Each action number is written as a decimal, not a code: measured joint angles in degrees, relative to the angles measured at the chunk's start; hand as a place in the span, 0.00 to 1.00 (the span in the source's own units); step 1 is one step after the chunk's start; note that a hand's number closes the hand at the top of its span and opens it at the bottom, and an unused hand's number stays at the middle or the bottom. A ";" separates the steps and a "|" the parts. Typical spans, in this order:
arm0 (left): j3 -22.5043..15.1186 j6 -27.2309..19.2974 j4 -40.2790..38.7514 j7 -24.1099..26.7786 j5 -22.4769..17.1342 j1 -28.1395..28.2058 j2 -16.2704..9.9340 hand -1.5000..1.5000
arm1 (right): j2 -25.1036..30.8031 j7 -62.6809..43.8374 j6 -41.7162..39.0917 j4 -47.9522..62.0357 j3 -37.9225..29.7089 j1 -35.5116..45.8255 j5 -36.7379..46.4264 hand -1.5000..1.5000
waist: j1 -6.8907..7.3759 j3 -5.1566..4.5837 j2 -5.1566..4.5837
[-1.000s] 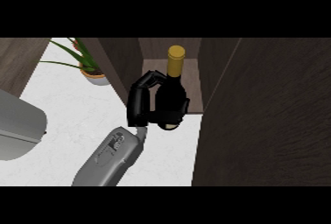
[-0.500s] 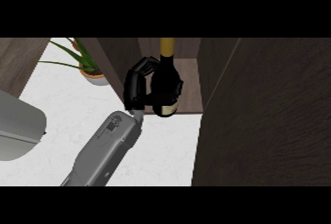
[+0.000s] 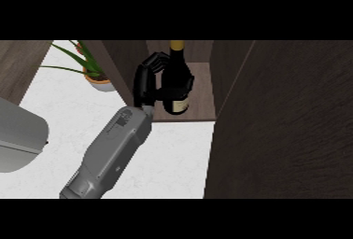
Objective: Pick up the wine, place it into the cabinet and close the cabinet
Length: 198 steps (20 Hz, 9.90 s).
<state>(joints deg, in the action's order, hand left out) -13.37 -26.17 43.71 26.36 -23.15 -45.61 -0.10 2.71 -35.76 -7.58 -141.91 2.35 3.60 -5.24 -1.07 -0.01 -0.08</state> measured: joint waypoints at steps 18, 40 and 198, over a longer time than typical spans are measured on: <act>8.03 -1.02 -22.48 11.93 0.07 -14.54 -0.09 1.00 | -1.27 0.87 -1.12 0.31 1.74 -0.85 -0.58 0.00 | -1.17 -0.02 -0.44; 17.14 4.68 -33.99 16.95 -5.33 -20.08 0.05 1.00 | -2.15 1.38 -0.62 0.90 4.52 -0.29 -0.02 0.00 | -2.61 0.07 -0.96; 8.88 21.53 70.51 1.90 -29.41 67.55 -43.24 0.00 | 5.14 -8.10 24.88 4.17 48.40 8.94 13.50 1.00 | 1.72 -0.23 0.53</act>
<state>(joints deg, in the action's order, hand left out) -4.49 -4.64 114.21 28.26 -52.56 21.94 -43.34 7.85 -43.86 17.30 -137.74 50.75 12.54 8.26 0.64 -0.25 0.45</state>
